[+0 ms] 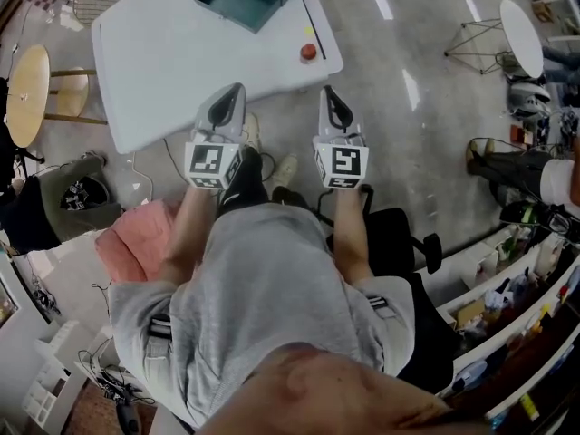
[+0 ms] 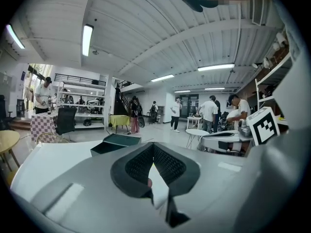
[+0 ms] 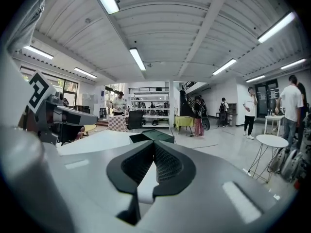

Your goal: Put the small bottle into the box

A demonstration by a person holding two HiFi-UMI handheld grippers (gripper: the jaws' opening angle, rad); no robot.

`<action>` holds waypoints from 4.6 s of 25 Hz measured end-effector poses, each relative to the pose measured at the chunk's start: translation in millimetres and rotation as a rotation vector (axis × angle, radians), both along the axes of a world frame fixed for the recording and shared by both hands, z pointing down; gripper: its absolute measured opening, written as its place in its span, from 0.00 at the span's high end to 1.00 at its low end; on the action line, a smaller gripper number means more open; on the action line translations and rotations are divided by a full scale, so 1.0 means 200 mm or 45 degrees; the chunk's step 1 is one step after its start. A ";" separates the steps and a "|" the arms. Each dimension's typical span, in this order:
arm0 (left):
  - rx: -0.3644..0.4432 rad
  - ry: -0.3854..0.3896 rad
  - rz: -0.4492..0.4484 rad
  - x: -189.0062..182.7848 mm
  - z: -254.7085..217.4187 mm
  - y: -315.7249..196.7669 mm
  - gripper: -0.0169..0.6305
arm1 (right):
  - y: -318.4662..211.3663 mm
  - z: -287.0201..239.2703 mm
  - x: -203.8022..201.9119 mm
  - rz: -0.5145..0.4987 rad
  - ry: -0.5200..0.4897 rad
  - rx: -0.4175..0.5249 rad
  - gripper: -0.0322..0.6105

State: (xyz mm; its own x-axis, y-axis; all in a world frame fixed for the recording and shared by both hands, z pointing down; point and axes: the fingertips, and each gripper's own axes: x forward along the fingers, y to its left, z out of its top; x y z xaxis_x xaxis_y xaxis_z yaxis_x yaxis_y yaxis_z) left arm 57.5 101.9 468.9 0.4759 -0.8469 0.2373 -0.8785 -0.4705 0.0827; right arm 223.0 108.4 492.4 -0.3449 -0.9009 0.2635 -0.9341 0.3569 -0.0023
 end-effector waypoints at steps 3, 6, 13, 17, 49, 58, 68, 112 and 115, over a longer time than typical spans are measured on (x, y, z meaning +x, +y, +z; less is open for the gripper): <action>-0.047 0.003 0.002 0.00 0.08 -0.07 0.95 | -0.07 0.08 0.00 0.007 -0.004 -0.040 0.95; -0.088 0.000 0.015 0.00 0.17 -0.16 0.95 | -0.15 0.16 -0.01 0.015 -0.003 -0.081 0.95; -0.160 -0.008 0.055 0.06 0.32 -0.29 0.95 | -0.28 0.32 -0.03 0.024 0.008 -0.152 0.95; -0.179 0.002 0.064 0.09 0.37 -0.33 0.95 | -0.35 0.38 -0.01 0.031 0.016 -0.172 0.94; -0.249 -0.007 0.032 -0.09 0.48 -0.54 0.95 | -0.65 0.67 -0.08 0.039 0.048 -0.300 0.74; -0.168 0.013 -0.004 -0.18 0.35 -0.64 0.95 | -0.69 0.51 -0.11 0.048 0.056 -0.241 0.75; -0.054 0.031 -0.006 -0.32 0.08 -0.74 0.95 | -0.74 0.23 -0.26 0.026 0.064 -0.171 0.75; 0.069 0.089 -0.167 -0.99 -0.15 -1.09 0.95 | -1.23 -0.24 -1.05 -0.206 0.085 0.028 0.75; 0.072 0.094 -0.214 -1.01 -0.15 -1.14 0.95 | -1.30 -0.22 -1.07 -0.259 0.080 0.008 0.75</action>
State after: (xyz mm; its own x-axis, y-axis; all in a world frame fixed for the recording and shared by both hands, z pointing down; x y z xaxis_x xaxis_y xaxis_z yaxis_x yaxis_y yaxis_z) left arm -144.5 -125.1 437.9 0.3413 -0.9269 0.1563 -0.9375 -0.3237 0.1273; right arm 9.9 -151.0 448.3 -0.5025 -0.8162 0.2851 -0.8412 0.5377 0.0566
